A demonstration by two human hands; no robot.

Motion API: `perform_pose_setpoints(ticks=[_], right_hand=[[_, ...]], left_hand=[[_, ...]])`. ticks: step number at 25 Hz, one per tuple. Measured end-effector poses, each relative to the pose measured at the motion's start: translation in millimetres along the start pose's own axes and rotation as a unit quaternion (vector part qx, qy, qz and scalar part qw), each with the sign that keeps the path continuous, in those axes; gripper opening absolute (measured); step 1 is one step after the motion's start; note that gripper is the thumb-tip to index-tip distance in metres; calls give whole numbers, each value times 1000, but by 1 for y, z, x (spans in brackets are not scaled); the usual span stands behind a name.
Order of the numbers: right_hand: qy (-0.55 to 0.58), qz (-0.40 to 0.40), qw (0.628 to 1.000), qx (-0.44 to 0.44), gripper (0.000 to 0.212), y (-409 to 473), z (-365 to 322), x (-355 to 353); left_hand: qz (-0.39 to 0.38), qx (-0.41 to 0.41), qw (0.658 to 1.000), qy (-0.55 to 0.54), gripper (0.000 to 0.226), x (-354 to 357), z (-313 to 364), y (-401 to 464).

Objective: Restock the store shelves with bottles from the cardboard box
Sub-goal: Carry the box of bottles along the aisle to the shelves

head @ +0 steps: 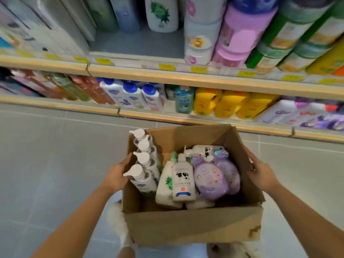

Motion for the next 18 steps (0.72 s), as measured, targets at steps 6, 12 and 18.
perform_pose_setpoints(ticks=[6, 12, 18], right_hand=[[67, 76, 995, -18, 86, 25, -54, 82], [66, 105, 992, 31, 74, 85, -68, 162], [45, 114, 992, 24, 96, 108, -58, 217]], left_hand=[[-18, 56, 997, 55, 77, -72, -64, 62], [-4, 68, 993, 96, 74, -91, -135, 146], [0, 110, 991, 82, 79, -58, -194, 157]])
Point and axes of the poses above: each hand's wrist, its own y-axis towards the middle knuckle, its own x-axis out of the palm, z = x × y, the point moved 8 cm from there along y, towards the middle knuckle, and after that the axes turned 13 degrees about -z, right-handed, at the moved point
